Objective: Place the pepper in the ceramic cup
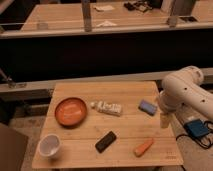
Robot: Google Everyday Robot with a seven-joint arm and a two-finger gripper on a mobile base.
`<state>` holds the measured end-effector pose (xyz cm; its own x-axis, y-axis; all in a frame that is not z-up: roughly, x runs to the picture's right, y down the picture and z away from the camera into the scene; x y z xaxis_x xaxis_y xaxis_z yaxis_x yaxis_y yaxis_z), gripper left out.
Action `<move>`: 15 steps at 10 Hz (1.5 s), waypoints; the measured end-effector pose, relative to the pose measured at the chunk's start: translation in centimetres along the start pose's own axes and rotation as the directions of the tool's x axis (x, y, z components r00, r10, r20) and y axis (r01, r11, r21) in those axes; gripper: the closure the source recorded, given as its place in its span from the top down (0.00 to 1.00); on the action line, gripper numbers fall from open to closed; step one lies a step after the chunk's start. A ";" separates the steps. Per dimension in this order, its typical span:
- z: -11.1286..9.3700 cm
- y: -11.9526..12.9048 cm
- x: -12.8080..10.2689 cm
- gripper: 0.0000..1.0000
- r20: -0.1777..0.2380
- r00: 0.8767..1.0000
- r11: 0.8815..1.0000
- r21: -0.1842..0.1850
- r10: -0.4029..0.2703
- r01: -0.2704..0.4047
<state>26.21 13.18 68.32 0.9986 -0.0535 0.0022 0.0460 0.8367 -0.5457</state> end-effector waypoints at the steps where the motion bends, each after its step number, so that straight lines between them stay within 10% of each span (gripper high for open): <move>1: 0.1 0.1 0.1 0.80 -0.001 1.000 1.000 -0.001 -0.005 0.005; 15: 5.1 2.3 -1.4 0.80 0.005 0.980 0.980 0.006 -0.197 0.197</move>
<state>25.08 18.02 71.34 0.9700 -0.2146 0.1141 0.2422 0.8127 -0.5299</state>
